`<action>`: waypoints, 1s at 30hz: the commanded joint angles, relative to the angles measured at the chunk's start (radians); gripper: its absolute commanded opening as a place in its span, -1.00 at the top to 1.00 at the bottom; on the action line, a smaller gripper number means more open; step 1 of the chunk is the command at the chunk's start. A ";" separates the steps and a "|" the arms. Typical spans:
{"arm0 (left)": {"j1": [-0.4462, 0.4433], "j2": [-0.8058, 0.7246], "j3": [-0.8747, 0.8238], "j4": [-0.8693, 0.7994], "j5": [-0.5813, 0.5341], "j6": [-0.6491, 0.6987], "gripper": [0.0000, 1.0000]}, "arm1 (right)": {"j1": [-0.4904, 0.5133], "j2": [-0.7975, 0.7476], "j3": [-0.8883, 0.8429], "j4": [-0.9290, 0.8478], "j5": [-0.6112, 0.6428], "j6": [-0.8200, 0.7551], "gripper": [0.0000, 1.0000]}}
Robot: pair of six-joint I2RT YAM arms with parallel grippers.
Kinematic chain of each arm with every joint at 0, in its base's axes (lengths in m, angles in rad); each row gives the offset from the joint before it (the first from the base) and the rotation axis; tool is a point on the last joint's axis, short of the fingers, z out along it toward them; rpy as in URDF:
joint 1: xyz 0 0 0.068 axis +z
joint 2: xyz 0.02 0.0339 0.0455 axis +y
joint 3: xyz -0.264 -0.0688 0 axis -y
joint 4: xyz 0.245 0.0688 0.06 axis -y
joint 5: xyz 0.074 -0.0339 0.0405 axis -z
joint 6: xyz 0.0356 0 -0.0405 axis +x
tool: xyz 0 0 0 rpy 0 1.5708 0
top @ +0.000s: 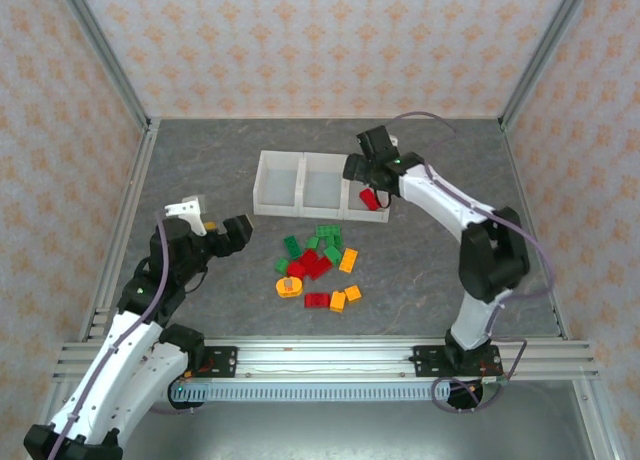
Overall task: Sort the legos into containers by color
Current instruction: Place the lego in the container, then pick up the lego from the bottom-center of the table.
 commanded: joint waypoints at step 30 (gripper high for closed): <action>-0.010 -0.089 -0.021 0.040 0.097 0.015 -0.99 | 0.445 -0.307 -0.542 -0.160 -0.046 0.290 -0.50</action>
